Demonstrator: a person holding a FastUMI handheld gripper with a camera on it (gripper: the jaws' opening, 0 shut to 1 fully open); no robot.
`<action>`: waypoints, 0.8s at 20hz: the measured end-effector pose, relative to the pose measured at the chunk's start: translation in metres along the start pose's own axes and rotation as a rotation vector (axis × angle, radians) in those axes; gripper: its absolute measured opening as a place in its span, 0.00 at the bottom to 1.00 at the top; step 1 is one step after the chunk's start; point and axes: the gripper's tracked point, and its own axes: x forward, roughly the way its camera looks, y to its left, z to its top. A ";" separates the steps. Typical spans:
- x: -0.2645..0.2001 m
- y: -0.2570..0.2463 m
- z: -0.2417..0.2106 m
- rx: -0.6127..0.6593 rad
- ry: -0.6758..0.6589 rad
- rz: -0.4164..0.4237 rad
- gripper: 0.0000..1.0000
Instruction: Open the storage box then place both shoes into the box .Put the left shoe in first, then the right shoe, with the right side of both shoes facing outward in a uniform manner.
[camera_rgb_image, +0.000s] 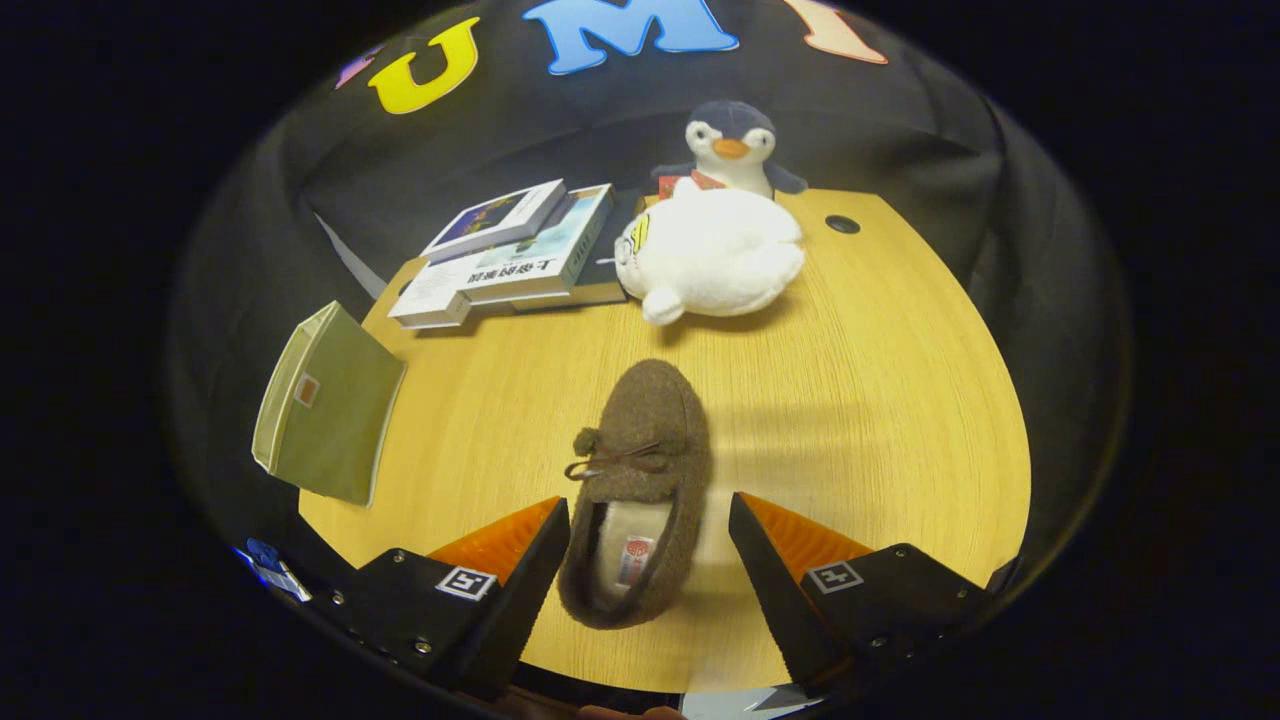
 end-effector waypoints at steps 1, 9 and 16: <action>0.008 -0.007 -0.007 -0.004 0.024 -0.021 0.97; 0.055 -0.029 -0.004 0.021 0.080 -0.095 0.89; 0.074 -0.025 -0.001 0.001 0.062 -0.099 0.30</action>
